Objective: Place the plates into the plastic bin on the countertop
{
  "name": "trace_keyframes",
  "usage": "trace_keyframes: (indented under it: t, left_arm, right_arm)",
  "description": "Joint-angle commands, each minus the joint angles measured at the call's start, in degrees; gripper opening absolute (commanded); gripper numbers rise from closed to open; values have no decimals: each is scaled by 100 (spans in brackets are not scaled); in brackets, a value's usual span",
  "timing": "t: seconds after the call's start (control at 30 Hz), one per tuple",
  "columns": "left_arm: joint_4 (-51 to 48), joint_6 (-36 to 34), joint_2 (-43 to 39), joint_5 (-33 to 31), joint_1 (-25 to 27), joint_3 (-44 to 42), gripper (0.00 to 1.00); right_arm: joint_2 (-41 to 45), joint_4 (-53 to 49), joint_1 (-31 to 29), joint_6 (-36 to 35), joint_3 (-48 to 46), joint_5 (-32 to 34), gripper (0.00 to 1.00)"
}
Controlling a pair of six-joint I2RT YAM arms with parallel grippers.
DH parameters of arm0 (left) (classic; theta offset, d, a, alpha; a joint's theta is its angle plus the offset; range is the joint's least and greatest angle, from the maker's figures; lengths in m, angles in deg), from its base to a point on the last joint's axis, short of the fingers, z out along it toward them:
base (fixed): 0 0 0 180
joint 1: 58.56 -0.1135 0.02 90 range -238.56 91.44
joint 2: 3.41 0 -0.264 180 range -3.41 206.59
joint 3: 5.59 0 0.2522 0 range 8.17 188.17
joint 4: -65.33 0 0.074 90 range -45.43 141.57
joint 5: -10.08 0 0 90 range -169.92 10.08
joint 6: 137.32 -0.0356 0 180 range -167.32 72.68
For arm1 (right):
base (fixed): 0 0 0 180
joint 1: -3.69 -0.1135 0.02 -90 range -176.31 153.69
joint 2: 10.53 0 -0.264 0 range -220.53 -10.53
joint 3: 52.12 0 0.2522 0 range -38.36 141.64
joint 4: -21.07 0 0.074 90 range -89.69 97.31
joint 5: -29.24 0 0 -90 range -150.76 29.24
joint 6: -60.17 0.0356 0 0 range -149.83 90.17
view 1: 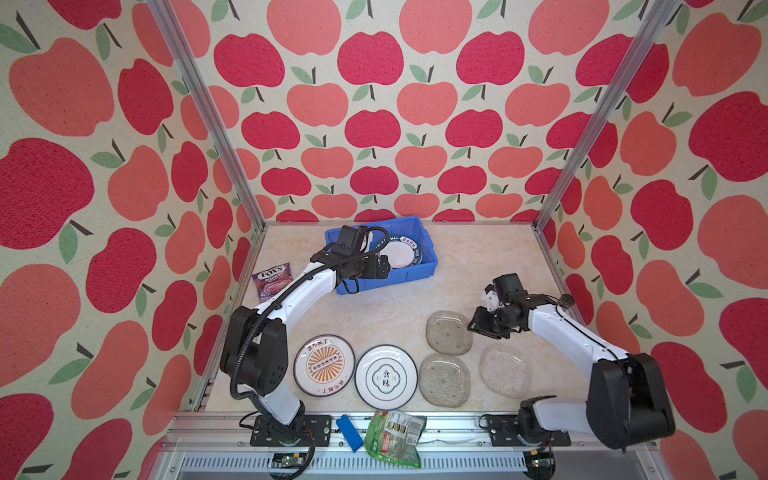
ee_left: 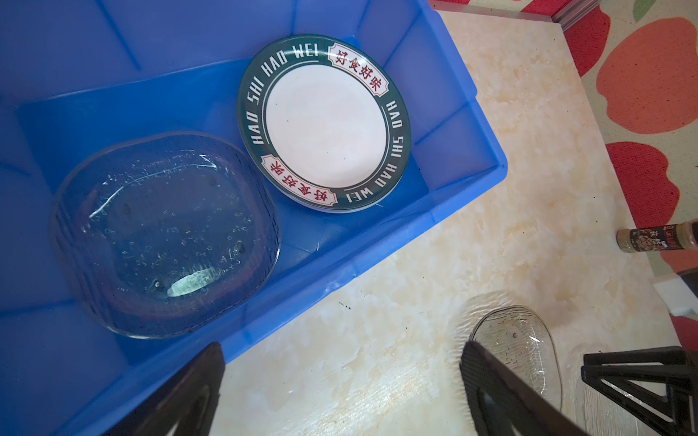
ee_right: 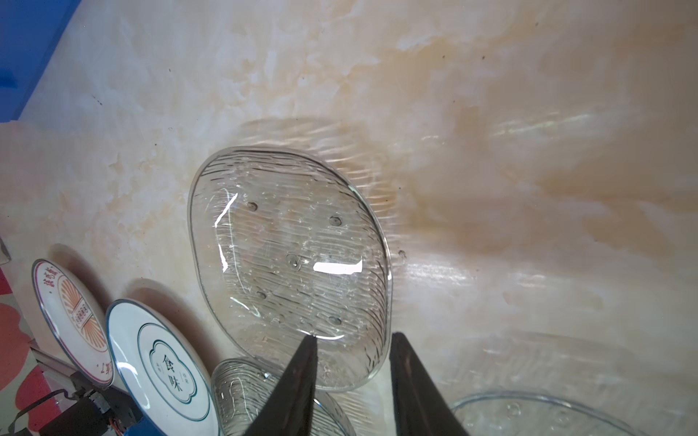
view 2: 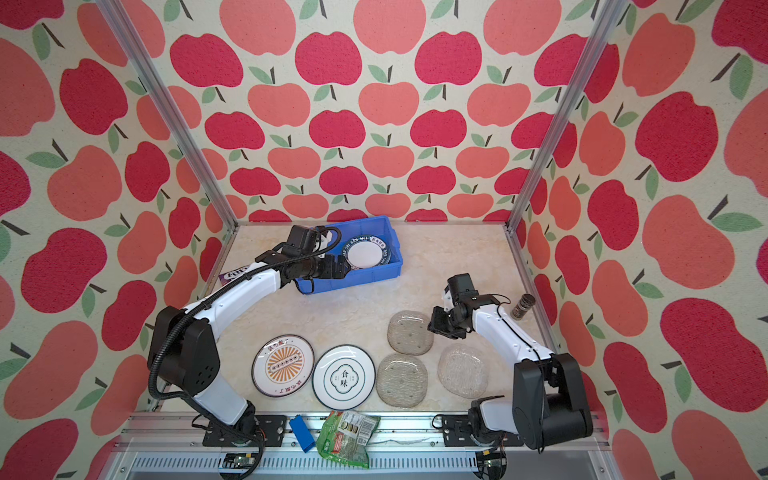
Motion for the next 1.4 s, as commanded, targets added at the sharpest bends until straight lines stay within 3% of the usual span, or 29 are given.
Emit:
trace_keyframes:
  t: [0.0, 0.23, 0.4, 0.5, 0.63, 0.93, 1.37]
  left_arm:
    - [-60, 44, -146, -58, -97, 50, 100]
    - [-270, 189, -513, 166, -368, -292, 100]
    - [-1058, 392, -1404, 4, -460, -947, 100]
    - [-1385, 500, -2014, 471, -448, -1392, 98]
    - [-1607, 717, -2693, 1058, -277, -1805, 97]
    - [-846, 1576, -4141, 1369, 83, -3098, 97]
    - [-330, 1623, -4342, 1201, 101, -3511, 98]
  right_arm:
    - [-155, 133, 28, 27, -86, -45, 36]
    - [-125, 69, 30, 17, 59, -21, 35]
    - [111, -126, -109, -59, 447, 130, 35]
    - [-12, -219, -366, -183, 800, 19, 35]
    - [-421, -207, -971, -745, 1310, -657, 39]
    - [-1851, -249, -2293, -1460, 2368, -1830, 50]
    - [-3087, -411, -2973, -1932, 2742, -2085, 52]
